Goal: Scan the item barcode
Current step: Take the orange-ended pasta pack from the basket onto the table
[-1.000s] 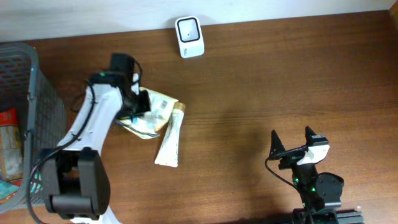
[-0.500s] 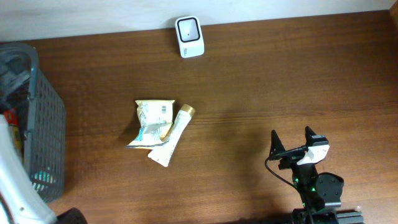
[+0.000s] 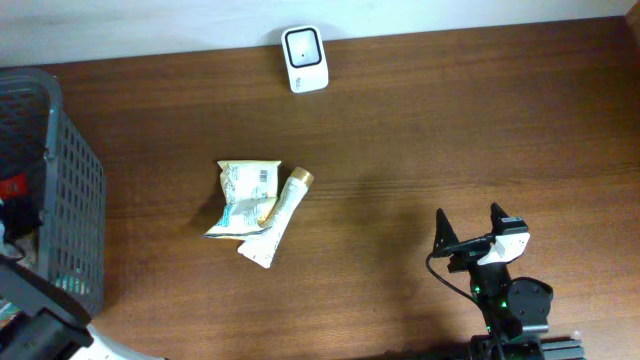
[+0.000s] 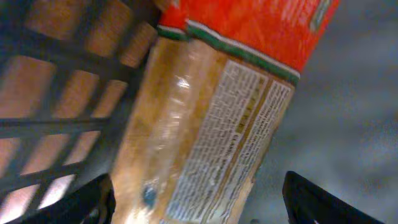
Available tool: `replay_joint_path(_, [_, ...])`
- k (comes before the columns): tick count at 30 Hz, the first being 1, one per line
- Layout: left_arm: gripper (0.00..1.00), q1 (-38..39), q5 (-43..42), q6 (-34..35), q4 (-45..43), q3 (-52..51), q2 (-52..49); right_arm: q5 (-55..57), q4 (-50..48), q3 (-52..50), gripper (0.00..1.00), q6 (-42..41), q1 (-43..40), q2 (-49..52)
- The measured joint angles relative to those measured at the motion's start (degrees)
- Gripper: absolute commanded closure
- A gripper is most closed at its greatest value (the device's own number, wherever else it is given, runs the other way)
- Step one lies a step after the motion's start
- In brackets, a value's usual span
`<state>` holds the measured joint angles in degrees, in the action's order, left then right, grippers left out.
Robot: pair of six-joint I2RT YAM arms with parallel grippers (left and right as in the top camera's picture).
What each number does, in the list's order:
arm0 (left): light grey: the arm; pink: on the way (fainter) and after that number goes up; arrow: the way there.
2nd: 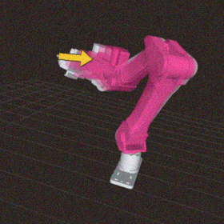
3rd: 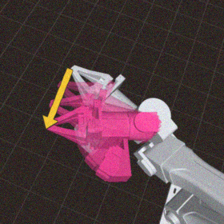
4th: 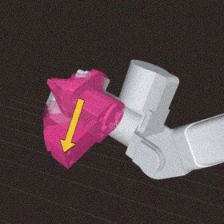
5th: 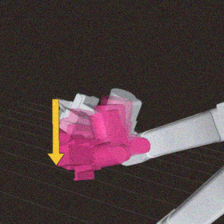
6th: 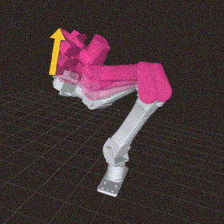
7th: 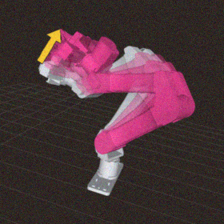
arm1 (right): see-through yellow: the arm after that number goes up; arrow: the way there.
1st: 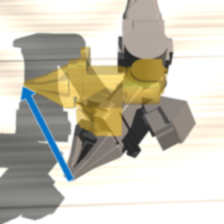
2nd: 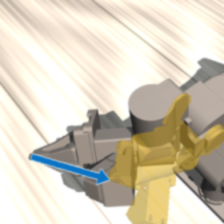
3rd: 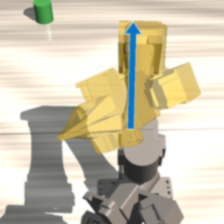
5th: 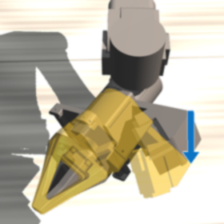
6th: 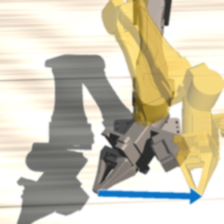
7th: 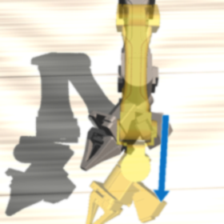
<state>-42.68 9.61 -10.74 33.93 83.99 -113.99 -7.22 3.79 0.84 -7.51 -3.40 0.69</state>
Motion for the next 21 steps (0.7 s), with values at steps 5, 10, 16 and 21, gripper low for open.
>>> replay_joint_path(5, [1.00, -0.02, 2.29, -2.58, -0.35, 0.94, -2.71, 0.00, 0.00, 0.00, 0.01, -0.02, 0.00, 0.00])
replay_joint_path(10, [1.00, 0.72, 2.10, -3.08, 2.05, 1.90, -1.20, 0.02, 0.00, -0.02, 0.01, -0.02, 0.00, 0.00])
replay_joint_path(16, [1.00, 7.85, -5.46, -0.02, 6.40, 4.52, 20.41, 0.02, 0.00, -0.02, 0.01, 0.00, 0.00, 0.00])
replay_joint_path(21, [1.00, 14.53, -6.05, 1.60, 4.81, 5.51, 36.33, 0.00, 0.00, 0.00, 0.01, 0.00, 0.00, 0.00])
